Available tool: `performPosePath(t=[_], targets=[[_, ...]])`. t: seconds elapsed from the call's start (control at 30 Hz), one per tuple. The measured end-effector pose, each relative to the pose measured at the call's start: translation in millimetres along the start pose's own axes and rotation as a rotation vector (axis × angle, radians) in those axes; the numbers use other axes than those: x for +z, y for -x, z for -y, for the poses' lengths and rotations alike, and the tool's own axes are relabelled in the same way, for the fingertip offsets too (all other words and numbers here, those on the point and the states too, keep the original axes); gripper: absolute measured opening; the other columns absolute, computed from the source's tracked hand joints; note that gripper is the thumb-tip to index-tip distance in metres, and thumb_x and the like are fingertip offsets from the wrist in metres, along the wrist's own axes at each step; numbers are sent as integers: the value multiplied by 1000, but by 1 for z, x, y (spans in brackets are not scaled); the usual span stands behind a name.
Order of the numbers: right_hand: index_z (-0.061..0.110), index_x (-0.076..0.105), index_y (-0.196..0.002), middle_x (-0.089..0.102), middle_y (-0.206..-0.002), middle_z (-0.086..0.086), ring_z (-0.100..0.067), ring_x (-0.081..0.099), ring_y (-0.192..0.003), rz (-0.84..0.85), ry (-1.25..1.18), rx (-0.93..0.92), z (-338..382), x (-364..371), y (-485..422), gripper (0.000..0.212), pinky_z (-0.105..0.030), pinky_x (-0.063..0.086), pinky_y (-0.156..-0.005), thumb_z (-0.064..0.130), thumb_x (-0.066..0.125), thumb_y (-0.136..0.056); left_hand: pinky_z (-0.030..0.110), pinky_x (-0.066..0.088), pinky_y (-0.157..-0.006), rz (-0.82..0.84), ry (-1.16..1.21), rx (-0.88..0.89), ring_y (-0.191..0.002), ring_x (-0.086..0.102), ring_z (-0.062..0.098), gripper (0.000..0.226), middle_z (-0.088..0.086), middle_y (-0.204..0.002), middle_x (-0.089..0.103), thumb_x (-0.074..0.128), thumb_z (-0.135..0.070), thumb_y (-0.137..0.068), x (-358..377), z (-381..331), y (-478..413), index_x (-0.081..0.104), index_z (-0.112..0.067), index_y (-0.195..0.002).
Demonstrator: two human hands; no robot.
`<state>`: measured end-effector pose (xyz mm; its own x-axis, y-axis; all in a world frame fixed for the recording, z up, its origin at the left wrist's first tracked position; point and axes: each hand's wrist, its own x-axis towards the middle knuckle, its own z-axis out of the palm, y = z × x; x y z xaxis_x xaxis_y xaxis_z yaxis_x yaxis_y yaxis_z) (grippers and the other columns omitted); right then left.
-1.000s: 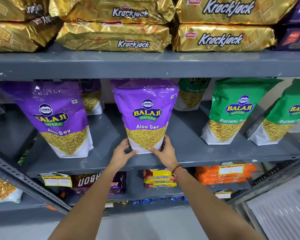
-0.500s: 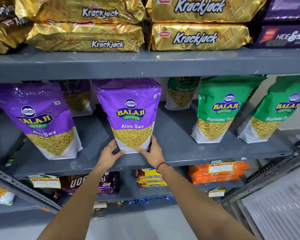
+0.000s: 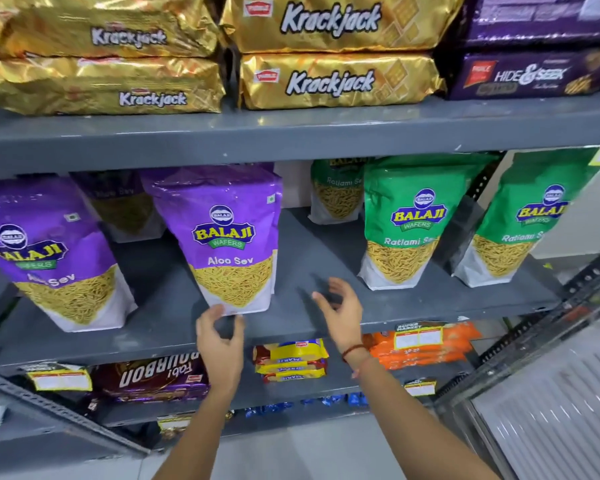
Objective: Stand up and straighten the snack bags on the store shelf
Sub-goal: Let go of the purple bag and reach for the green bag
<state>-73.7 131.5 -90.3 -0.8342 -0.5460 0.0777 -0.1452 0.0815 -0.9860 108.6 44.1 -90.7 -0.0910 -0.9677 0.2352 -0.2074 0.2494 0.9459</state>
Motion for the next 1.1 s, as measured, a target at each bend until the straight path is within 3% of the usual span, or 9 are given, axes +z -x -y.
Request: performPosePath(t=[0.07,0.13,0.23,0.4,0.53,0.63,0.83,1.0,1.1], targets=[[18,57,-103,62,-104,-4,-24,61,-97,-192,-16,-36,-3,-33,-5,27,-30,48,-82,15,73,-81,24,45,-89,98,-26,91,-103,57,21,23,5,-108,60,67,-11,-83,27,-11,14,59,-11,-105],[19,56,-99,59,-101,-8,-23,60,-90,-350,-16,-52,-4,-66,-14,25,-34,48,-77,19,74,-81,27,44,-91,235,-42,156,-102,58,21,25,-1,-105,58,68,-12,-82,59,-25,19,60,-8,-105],[5,53,-113,54,-110,-20,-33,58,-97,-471,-21,12,-8,-108,-38,51,-43,51,-84,23,80,-74,37,48,-94,436,-67,165,-105,58,22,35,3,-109,59,71,-17,-80,107,-46,17,60,-8,-112],[10,27,-146,37,-149,-15,-26,40,-134,-184,-13,120,-12,-149,-80,97,-37,36,-109,29,83,-69,42,42,-105,723,-110,-48,-129,47,27,82,14,-144,43,78,-25,-73,173,-62,7,35,-8,-141],[19,24,-148,39,-152,-7,-24,38,-139,38,-7,134,-11,-161,-98,115,-48,33,-115,50,84,-55,45,39,-109,907,-109,-114,-137,39,25,94,6,-150,39,79,-27,-71,205,-67,6,26,-14,-147],[21,36,-141,52,-141,-3,-23,49,-129,105,-9,117,-15,-164,-100,113,-50,39,-110,60,84,-46,44,45,-103,897,-87,-72,-125,52,25,67,6,-136,56,74,-26,-76,215,-71,12,43,-13,-134],[23,41,-135,57,-132,2,-19,53,-123,118,41,70,-26,-162,-91,93,-44,45,-106,45,86,-57,44,45,-104,795,-82,-9,-123,55,24,54,7,-135,58,63,-21,-86,207,-65,24,43,-14,-137],[33,39,-127,56,-116,19,-9,54,-112,164,120,31,-28,-157,-81,74,-2,43,-82,30,84,-69,37,47,-102,727,-80,32,-118,59,22,55,7,-131,61,65,-18,-85,189,-58,32,45,-14,-136],[24,36,-135,55,-120,13,-8,52,-112,189,160,13,-27,-154,-75,77,3,39,-79,26,82,-72,27,45,-98,711,-80,23,-116,60,19,57,6,-130,62,67,-15,-83,180,-56,34,45,-14,-136]])
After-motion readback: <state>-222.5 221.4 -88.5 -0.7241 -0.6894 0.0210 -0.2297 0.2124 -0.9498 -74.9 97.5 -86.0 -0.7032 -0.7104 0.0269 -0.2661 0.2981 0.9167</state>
